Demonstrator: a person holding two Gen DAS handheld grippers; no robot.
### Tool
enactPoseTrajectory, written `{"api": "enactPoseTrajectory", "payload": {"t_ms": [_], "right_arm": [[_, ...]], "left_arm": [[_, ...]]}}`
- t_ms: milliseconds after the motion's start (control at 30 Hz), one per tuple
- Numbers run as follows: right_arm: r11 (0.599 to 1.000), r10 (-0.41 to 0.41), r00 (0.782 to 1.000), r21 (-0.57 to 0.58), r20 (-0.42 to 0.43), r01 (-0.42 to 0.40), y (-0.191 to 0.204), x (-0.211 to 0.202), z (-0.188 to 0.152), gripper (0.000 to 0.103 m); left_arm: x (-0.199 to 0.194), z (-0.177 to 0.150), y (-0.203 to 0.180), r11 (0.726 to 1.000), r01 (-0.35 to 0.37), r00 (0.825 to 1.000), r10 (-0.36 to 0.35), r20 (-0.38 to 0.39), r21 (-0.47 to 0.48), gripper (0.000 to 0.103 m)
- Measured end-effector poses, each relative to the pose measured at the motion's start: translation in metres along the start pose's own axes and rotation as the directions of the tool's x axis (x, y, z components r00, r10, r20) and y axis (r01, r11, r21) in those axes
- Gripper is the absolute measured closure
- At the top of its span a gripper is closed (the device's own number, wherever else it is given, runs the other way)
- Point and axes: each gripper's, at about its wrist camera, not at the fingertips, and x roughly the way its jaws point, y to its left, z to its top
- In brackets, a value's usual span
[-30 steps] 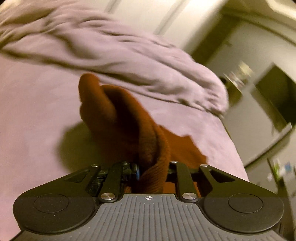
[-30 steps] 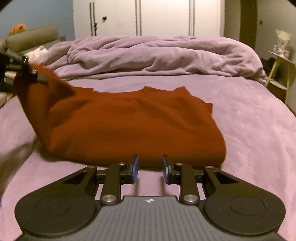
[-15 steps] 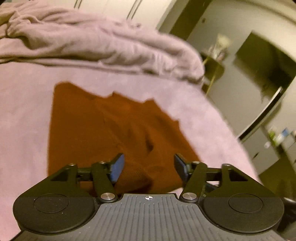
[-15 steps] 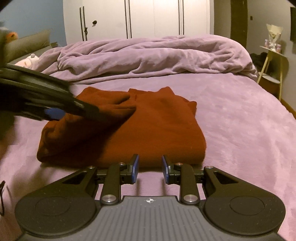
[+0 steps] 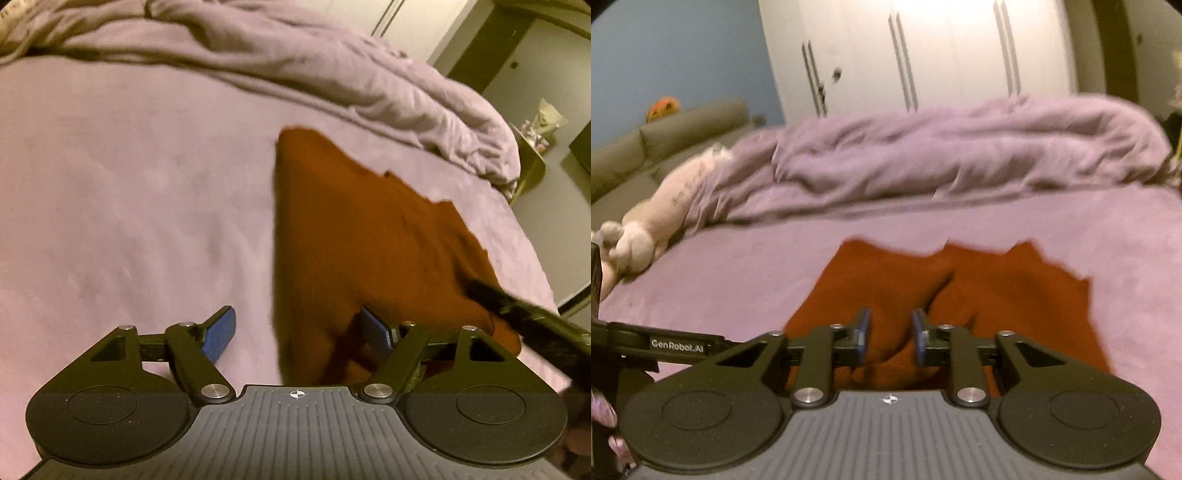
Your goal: Fold small clothes
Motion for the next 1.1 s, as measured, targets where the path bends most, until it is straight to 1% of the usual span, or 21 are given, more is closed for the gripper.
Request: {"api": "enactPoseTrajectory", "payload": {"t_ms": [100, 133, 200, 267, 300, 333, 367, 400, 433, 500, 533, 600, 667, 700, 733, 767, 833, 900, 967, 1033, 1100], "right_arm": [[0.998, -0.064, 0.991, -0.016, -0.115, 0.062, -0.014, 0.02, -0.022, 0.093], [0.996, -0.085, 0.988, -0.02, -0.132, 0.083, -0.021, 0.022, -0.03, 0.097], [0.998, -0.06, 0.99, 0.026, -0.127, 0.063, -0.036, 0.017, -0.037, 0.097], [0.993, -0.042, 0.992, 0.103, -0.12, 0.055, -0.044, 0.01, -0.029, 0.097], [0.988, -0.023, 0.995, 0.15, -0.098, 0.037, -0.046, 0.006, -0.025, 0.095], [0.979, 0.008, 0.997, 0.203, -0.074, 0.008, -0.049, 0.004, -0.018, 0.089], [0.967, 0.044, 0.997, 0.253, -0.058, -0.028, -0.051, 0.005, -0.011, 0.08], [0.952, 0.08, 0.996, 0.3, -0.049, -0.062, -0.054, 0.008, -0.006, 0.076], [0.931, 0.124, 0.991, 0.349, -0.041, -0.102, -0.056, 0.012, 0.0, 0.071], [0.883, 0.222, 0.974, 0.433, -0.046, -0.181, -0.059, 0.03, 0.007, 0.068], [0.869, 0.248, 0.967, 0.454, -0.058, -0.196, -0.059, 0.039, 0.009, 0.066], [0.862, 0.262, 0.96, 0.471, -0.096, -0.188, -0.055, 0.057, 0.011, 0.064], [0.851, 0.271, 0.954, 0.495, -0.13, -0.174, -0.053, 0.07, 0.008, 0.065], [0.852, 0.275, 0.952, 0.493, -0.131, -0.178, -0.052, 0.072, 0.007, 0.067], [0.862, 0.266, 0.956, 0.475, -0.124, -0.178, -0.05, 0.072, 0.008, 0.087], [0.877, 0.257, 0.959, 0.445, -0.116, -0.181, -0.047, 0.07, 0.01, 0.092], [0.913, 0.224, 0.97, 0.368, -0.09, -0.177, -0.042, 0.057, 0.014, 0.093], [0.945, 0.179, 0.981, 0.291, -0.079, -0.149, -0.039, 0.044, 0.017, 0.093], [0.956, 0.159, 0.984, 0.261, -0.081, -0.133, -0.042, 0.035, 0.019, 0.093], [0.962, 0.13, 0.988, 0.253, -0.083, -0.105, -0.047, 0.029, 0.018, 0.093], [0.979, 0.07, 0.993, 0.199, -0.092, -0.05, -0.048, 0.026, 0.015, 0.093]], "left_arm": [[0.009, -0.006, 0.001, 0.999, -0.001, 1.0, 0.002, -0.028, 0.038, 0.02], [0.009, -0.007, 0.0, 0.999, -0.007, 1.0, 0.009, -0.029, 0.052, 0.016], [0.014, -0.008, -0.001, 0.998, -0.003, 1.0, 0.005, -0.029, 0.07, 0.015], [0.014, -0.008, -0.002, 0.997, -0.007, 1.0, 0.009, -0.028, 0.071, 0.014], [0.013, -0.009, -0.003, 0.997, -0.005, 1.0, 0.007, -0.028, 0.071, 0.014], [0.015, -0.008, -0.004, 0.997, -0.007, 1.0, 0.009, -0.028, 0.073, 0.014], [0.015, -0.009, -0.004, 0.997, -0.01, 1.0, 0.012, -0.027, 0.076, 0.014], [0.014, -0.01, -0.004, 0.997, -0.012, 1.0, 0.014, -0.025, 0.078, 0.014], [0.014, -0.011, -0.005, 0.997, -0.014, 1.0, 0.016, -0.025, 0.082, 0.014], [0.014, -0.012, -0.007, 0.996, -0.021, 0.999, 0.023, -0.023, 0.09, 0.014], [0.014, -0.012, -0.007, 0.996, -0.022, 0.999, 0.025, -0.024, 0.092, 0.014], [0.014, -0.012, -0.008, 0.995, -0.025, 0.999, 0.027, -0.027, 0.096, 0.014], [0.011, -0.012, -0.009, 0.995, -0.027, 0.999, 0.03, -0.032, 0.1, 0.015], [0.007, -0.011, -0.009, 0.994, -0.031, 0.999, 0.033, -0.026, 0.1, 0.016], [0.0, -0.01, -0.01, 0.995, -0.036, 0.999, 0.037, -0.008, 0.097, 0.018], [-0.011, -0.007, -0.01, 0.995, -0.041, 0.999, 0.039, 0.029, 0.089, 0.018], [-0.026, 0.0, -0.009, 0.997, -0.023, 0.996, 0.016, 0.085, 0.079, 0.016], [-0.033, 0.01, -0.01, 0.997, -0.015, 0.995, 0.008, 0.101, 0.074, 0.015], [-0.03, 0.016, -0.013, 0.996, -0.026, 0.995, 0.018, 0.095, 0.08, 0.015], [-0.021, 0.017, -0.02, 0.995, -0.046, 0.997, 0.04, 0.07, 0.093, 0.015], [-0.008, 0.012, -0.028, 0.992, -0.032, 0.999, 0.029, 0.027, 0.122, 0.015]]}}
